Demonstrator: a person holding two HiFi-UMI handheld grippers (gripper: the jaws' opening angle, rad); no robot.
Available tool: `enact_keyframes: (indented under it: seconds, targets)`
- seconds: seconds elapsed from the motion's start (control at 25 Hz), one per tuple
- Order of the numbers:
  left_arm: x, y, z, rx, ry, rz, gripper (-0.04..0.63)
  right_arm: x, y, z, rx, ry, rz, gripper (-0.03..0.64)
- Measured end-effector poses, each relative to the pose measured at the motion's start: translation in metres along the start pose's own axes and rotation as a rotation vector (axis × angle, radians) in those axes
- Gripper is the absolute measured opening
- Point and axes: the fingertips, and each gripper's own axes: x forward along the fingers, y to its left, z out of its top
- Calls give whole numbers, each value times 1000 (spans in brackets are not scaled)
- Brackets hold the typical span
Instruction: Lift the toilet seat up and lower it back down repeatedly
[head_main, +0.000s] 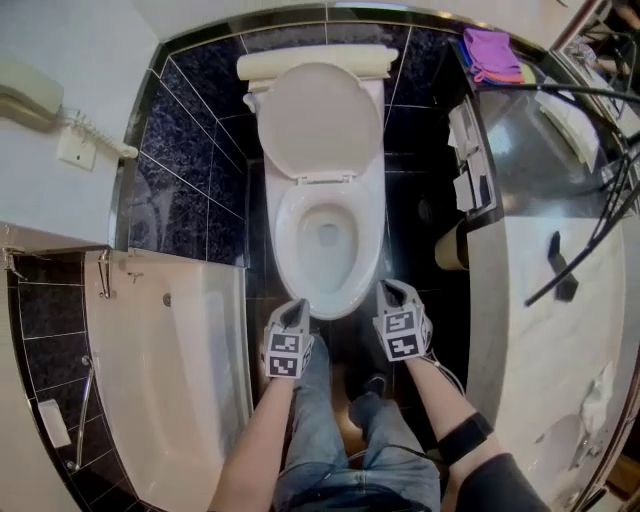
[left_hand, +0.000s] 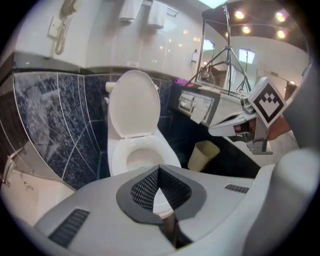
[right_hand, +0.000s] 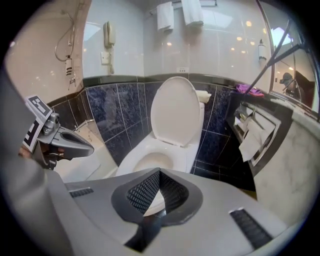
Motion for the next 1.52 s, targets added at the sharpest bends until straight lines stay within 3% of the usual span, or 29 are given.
enact_keyframes:
  seconds: [0.28, 0.52, 0.84, 1.52]
  targets:
    - [-114, -6, 138, 43, -162, 12, -9, -106, 7, 123, -15, -137, 33, 18]
    - [-190, -18, 201, 92, -233, 19, -9, -174, 12, 169, -28, -200, 52, 20]
    - [-254, -28, 237, 89, -297, 23, -8, -237, 10, 190, -44, -245, 34, 20]
    - [-320, -41, 246, 95, -376, 54, -9, -314, -2, 186, 15, -315, 11, 20]
